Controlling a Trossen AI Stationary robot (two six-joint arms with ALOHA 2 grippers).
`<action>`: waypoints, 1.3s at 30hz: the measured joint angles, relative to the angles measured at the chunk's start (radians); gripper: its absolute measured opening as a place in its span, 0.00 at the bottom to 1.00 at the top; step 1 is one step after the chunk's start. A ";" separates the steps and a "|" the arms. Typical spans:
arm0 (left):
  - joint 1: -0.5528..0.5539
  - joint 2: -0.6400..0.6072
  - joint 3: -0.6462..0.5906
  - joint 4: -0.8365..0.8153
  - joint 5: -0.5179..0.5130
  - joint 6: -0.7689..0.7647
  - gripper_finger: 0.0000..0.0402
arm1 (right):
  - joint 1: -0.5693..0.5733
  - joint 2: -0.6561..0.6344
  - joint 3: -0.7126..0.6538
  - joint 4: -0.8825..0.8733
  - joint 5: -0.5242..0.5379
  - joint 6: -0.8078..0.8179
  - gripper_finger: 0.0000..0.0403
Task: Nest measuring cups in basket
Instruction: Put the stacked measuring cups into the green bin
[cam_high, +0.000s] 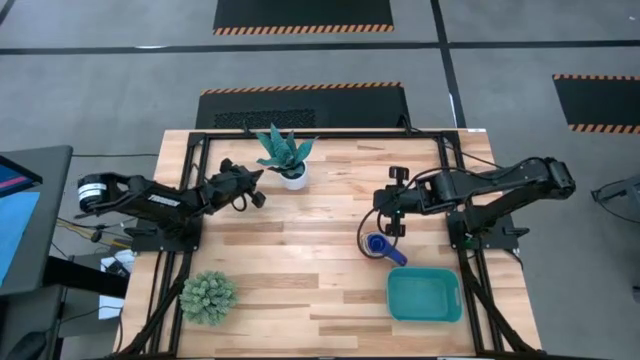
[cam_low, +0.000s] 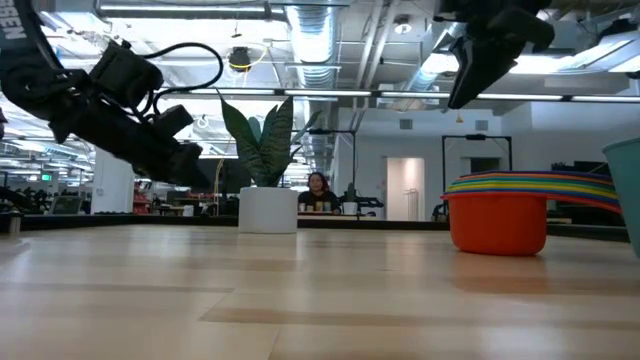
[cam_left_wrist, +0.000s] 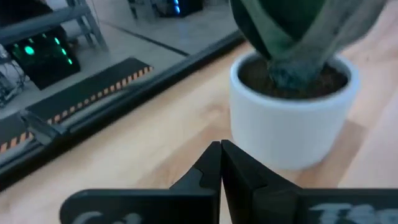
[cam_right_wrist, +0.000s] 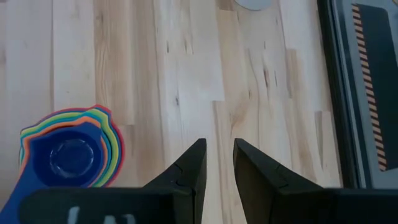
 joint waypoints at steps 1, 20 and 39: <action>0.001 0.021 0.000 0.040 -0.006 0.009 0.00 | 0.000 0.000 0.000 0.001 0.000 0.000 0.25; -0.023 0.411 0.228 0.193 0.050 0.086 0.00 | 0.010 0.000 0.000 -0.009 -0.004 -0.008 0.25; -0.317 -0.125 0.257 -0.479 0.242 -0.122 0.00 | 0.014 -0.018 0.000 -0.147 -0.030 -0.005 0.25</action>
